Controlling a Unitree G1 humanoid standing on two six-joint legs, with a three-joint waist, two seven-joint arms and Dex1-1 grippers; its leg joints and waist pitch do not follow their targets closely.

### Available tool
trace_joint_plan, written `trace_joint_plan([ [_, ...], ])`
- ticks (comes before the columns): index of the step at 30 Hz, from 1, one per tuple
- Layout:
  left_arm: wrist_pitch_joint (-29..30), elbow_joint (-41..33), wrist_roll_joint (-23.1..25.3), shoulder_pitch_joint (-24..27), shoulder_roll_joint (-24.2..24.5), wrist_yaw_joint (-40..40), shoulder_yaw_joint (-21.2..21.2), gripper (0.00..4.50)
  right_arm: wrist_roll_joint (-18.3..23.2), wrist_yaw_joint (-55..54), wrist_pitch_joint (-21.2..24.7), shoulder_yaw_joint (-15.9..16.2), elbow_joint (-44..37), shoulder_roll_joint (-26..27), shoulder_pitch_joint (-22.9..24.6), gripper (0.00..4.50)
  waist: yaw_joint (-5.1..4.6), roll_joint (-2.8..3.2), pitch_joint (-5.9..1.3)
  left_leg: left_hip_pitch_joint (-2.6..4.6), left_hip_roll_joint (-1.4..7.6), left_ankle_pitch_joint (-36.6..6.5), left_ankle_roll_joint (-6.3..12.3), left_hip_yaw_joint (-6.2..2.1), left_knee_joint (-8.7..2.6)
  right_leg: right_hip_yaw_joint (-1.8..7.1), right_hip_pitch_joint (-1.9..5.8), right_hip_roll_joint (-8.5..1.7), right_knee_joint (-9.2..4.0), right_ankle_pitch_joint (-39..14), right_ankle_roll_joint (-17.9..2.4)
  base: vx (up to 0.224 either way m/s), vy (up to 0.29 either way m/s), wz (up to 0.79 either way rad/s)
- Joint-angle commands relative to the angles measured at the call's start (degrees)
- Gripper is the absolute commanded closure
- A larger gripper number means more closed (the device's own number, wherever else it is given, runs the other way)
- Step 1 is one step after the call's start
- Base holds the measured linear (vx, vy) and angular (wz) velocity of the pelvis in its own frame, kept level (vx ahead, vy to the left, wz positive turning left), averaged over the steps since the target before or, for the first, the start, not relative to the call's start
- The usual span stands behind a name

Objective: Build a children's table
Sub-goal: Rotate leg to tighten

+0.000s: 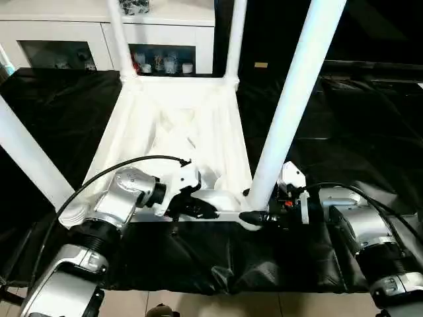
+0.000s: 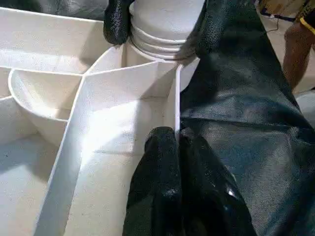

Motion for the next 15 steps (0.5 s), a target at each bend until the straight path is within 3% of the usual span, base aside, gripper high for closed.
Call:
trace_joint_plan([
  [1, -0.74, -2.71, -1.45, -0.54, -1.87, 0.33, -0.84, 4.5, 0.99, 3.81, 0.58, 4.2, -2.19, 1.52, 0.91, 1.73, -0.06, -0.72, -3.77, 0.79, 2.85, -9.71, 3.57, -1.05, -3.87, 2.6, 2.68, -3.83, -3.49, -11.07, -13.27, 0.0, 0.0, 0.0],
  [7, -0.84, -3.03, -1.52, 0.0, -2.08, 1.24, -0.67, 4.5, 1.67, 3.06, 1.25, 3.69, -2.73, 2.11, 1.66, 1.81, -0.05, -0.73, -3.73, 0.85, 2.88, -10.19, 3.31, -1.06, -3.91, 2.59, 2.65, -3.84, -3.6, -12.03, -13.16, 0.0, 0.0, 0.0],
  [10, -0.95, -2.78, -1.41, 0.24, -3.31, 4.78, 0.15, 4.5, 1.14, -1.87, 0.21, 1.96, -1.85, 4.05, 1.79, 1.81, -0.03, -0.71, -3.73, 0.85, 2.9, -10.48, 3.11, -1.07, -3.93, 2.63, 2.61, -3.88, -3.6, -12.03, -13.1, 0.0, 0.0, 0.0],
  [15, -0.6, -0.12, 0.77, -1.06, -7.03, 15.18, 1.62, 4.5, -1.6, -17.56, -2.59, -2.36, 5.04, 8.97, -1.14, 1.83, -0.8, -0.81, -3.38, 1.13, 2.67, -14.31, 0.73, -1.42, -4.35, 2.66, 2.36, -4.18, -4.75, -20.89, -10.62, 0.0, 0.0, 0.0],
])
